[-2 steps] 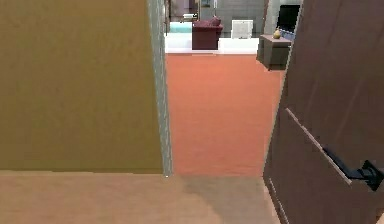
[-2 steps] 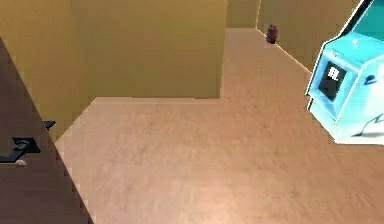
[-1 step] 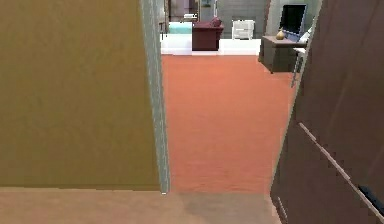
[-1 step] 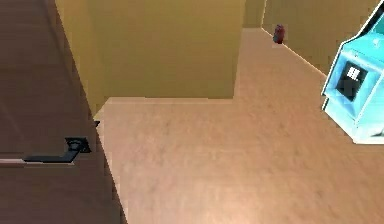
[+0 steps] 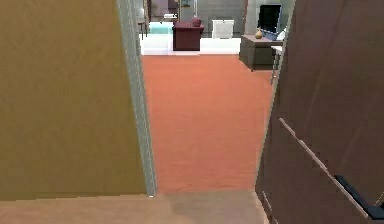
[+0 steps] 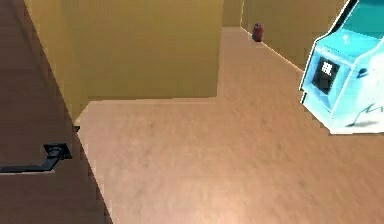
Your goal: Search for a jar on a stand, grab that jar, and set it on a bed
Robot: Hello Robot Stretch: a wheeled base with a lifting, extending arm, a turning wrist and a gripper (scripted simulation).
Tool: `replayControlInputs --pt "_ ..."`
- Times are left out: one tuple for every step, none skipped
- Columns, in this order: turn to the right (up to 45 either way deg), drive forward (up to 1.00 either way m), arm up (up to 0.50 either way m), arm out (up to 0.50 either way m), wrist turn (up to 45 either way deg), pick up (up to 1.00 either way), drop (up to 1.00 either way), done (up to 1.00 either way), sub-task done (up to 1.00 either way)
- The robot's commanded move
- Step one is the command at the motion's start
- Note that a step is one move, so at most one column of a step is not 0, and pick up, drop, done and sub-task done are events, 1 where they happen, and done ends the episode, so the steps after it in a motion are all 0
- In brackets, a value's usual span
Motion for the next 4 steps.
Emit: replayControlInputs --pt "3.0 0.0 0.0 0.0 0.0 0.0 0.0 0.0 0.0" --pt "0.0 1.0 0.0 0.0 0.0 0.0 0.0 0.0 0.0" --pt "6.0 0.0 0.0 0.0 0.0 0.0 0.0 0.0 0.0" --pt "0.0 0.2 0.0 0.0 0.0 0.0 0.0 0.0 0.0"
